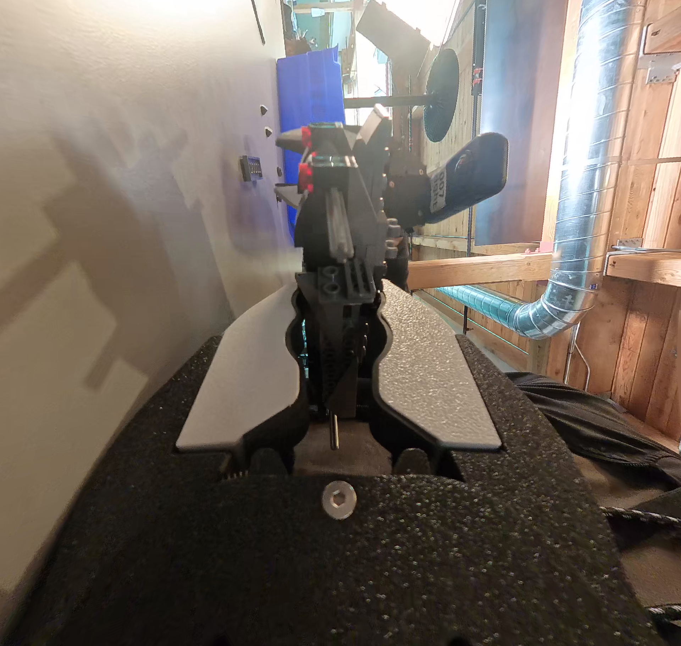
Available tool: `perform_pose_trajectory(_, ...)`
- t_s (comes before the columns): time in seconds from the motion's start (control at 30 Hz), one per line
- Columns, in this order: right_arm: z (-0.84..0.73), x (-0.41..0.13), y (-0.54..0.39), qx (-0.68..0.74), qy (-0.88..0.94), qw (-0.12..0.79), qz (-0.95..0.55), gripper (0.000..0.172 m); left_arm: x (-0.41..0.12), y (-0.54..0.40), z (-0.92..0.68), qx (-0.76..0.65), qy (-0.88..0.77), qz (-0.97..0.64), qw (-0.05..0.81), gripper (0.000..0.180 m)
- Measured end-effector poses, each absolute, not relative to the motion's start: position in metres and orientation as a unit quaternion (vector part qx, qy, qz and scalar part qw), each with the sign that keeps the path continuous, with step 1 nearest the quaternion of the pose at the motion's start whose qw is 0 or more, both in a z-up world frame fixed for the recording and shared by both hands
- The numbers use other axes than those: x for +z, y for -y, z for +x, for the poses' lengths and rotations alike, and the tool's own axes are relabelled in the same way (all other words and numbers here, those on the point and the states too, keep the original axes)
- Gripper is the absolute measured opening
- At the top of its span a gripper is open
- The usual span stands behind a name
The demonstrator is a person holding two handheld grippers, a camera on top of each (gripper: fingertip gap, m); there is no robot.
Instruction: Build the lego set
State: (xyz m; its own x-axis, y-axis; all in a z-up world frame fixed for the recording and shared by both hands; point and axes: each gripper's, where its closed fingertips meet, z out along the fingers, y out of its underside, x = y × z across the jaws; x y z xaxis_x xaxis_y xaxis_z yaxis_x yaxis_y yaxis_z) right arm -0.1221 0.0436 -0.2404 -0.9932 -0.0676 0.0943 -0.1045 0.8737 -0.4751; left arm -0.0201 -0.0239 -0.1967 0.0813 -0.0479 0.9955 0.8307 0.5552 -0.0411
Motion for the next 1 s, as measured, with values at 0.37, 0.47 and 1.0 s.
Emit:
perform_pose_trajectory(0.37,-0.120,-0.220,-0.032,0.253,0.963,0.071,0.066,0.018,-0.196,0.026,-0.019,-0.336,0.587,-0.328,0.660,0.035)
perform_pose_trajectory(0.47,-0.112,-0.180,-0.028,0.329,0.937,0.111,0.038,0.027,-0.196,0.026,-0.019,-0.338,0.586,-0.328,0.660,0.035)
perform_pose_trajectory(1.0,-0.130,-0.231,-0.036,0.328,0.934,0.100,-0.098,0.029,-0.202,0.028,-0.028,-0.304,0.610,-0.328,0.654,0.035)
